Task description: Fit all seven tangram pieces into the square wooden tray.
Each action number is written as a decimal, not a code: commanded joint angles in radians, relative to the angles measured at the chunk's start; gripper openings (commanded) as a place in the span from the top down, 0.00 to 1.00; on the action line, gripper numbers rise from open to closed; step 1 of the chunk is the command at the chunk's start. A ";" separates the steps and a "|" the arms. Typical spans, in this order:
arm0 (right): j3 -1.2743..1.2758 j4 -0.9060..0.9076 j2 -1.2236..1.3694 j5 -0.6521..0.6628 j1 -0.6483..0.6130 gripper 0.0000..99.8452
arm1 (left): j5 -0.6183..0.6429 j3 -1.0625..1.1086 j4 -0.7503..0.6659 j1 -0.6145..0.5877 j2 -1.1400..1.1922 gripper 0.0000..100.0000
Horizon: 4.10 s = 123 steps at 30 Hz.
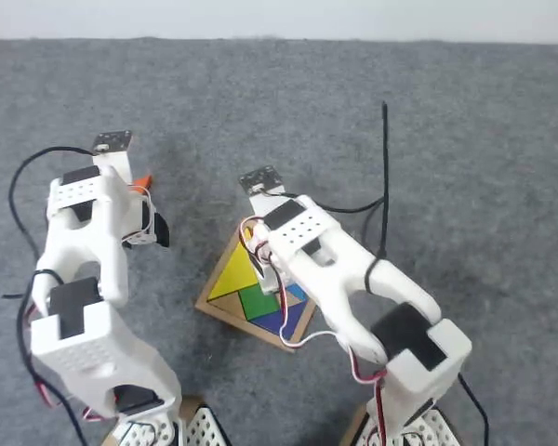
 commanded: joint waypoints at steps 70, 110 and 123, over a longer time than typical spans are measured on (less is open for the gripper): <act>-0.161 0.050 -0.056 0.140 0.025 0.95 | -0.012 -0.005 -0.018 -0.002 -0.018 0.78; -0.114 0.108 -0.102 0.129 -0.045 0.95 | -0.012 -0.005 -0.018 -0.003 -0.018 0.78; 0.115 0.094 -0.575 0.129 0.025 0.95 | -0.017 -0.051 -0.015 0.000 -0.018 0.78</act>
